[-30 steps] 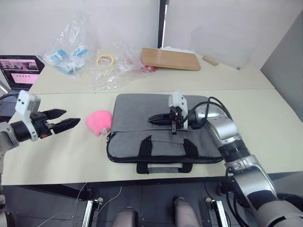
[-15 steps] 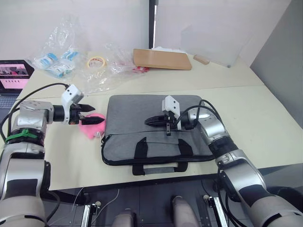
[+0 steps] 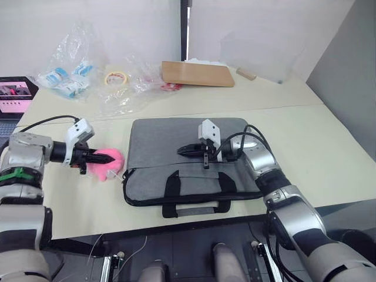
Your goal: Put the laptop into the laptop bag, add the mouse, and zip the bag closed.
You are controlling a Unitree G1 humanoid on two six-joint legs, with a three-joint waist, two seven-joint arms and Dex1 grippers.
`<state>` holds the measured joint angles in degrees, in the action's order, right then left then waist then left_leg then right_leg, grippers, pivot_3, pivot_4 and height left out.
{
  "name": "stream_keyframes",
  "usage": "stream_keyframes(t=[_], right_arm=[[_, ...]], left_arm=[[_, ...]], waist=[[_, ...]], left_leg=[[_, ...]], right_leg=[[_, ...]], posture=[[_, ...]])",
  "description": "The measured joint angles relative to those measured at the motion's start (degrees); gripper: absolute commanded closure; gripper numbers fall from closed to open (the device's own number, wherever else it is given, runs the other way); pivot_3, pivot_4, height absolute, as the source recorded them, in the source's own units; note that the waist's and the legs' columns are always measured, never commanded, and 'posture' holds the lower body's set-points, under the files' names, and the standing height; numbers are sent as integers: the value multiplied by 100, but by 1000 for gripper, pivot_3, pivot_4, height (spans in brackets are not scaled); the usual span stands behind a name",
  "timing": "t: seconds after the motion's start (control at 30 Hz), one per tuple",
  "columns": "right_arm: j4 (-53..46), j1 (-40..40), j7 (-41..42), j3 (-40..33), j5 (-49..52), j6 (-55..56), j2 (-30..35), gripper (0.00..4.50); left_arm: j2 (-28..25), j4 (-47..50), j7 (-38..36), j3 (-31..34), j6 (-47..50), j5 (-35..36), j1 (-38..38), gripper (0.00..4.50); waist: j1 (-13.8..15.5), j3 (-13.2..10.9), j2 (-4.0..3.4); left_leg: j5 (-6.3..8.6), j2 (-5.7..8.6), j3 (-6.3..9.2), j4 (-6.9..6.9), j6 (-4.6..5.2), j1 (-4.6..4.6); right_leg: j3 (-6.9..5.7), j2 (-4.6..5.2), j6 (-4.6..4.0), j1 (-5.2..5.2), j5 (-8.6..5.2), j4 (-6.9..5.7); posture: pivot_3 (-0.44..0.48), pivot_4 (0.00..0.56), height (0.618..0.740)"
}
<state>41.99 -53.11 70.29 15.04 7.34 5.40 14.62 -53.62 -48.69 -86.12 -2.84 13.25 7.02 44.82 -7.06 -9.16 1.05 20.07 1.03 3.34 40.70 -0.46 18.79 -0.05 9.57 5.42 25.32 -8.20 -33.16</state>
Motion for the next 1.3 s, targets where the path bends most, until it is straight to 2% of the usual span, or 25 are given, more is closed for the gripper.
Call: stream_keyframes(t=[0.17, 0.33, 0.57, 0.67, 0.8, 1.03, 1.3], right_arm=[[378, -118, -165, 20, -274, 394, -91, 4500], [596, -186, -396, 24, -445, 516, -225, 4500], [722, -145, -473, 18, -611, 548, -330, 4500], [707, -99, -476, 4, -611, 546, -387, 4500], [690, -56, -513, 3, -611, 546, -447, 4500], [543, 36, -527, -2, -611, 516, -445, 4500], [458, 91, -534, -21, -611, 455, -445, 4500]], left_arm=[[-253, 1853, 191, 620, 1183, 602, -1273, 4456], [-612, 4132, 338, 1350, 2358, 1363, -2966, 4456], [-1012, 5664, 449, 1795, 2955, 1835, -4241, 4456], [-1022, 6384, 478, 1992, 3125, 2126, -4824, 4456], [-916, 6881, 711, 2000, 3268, 2323, -5087, 4456], [-866, 7366, 972, 1927, 3328, 2505, -5349, 4456], [-677, 8116, 1262, 1518, 3334, 2700, -5687, 4456]], waist=[[0, 7, 10], [-2, 17, 20], [5, 33, 44], [-11, 37, 46], [2, 42, 47], [7, 45, 46], [6, 50, 43]], left_leg=[[3, -1, -1, -3, 4, -37], [8, -6, -6, -10, 9, -64], [28, -11, -18, -57, 40, -137], [37, -27, -26, -93, 39, -173], [67, -99, -32, -91, -7, -204], [75, -109, -39, -100, -5, -219], [80, -112, -44, -107, -2, -232]], right_leg=[[8, -2, -2, -25, -1, -10], [24, -9, -20, -28, -9, -35], [34, -18, -51, -68, -30, -47], [41, -35, -66, -86, -49, -45], [39, -111, -96, -109, -66, -42], [40, -119, -110, -112, -75, -44], [45, -122, -113, -118, -78, -42]], posture=[[0, 150, 740], [0, 150, 740], [0, 150, 740], [0, 150, 740], [0, 150, 740], [0, 150, 740], [0, 150, 740]])
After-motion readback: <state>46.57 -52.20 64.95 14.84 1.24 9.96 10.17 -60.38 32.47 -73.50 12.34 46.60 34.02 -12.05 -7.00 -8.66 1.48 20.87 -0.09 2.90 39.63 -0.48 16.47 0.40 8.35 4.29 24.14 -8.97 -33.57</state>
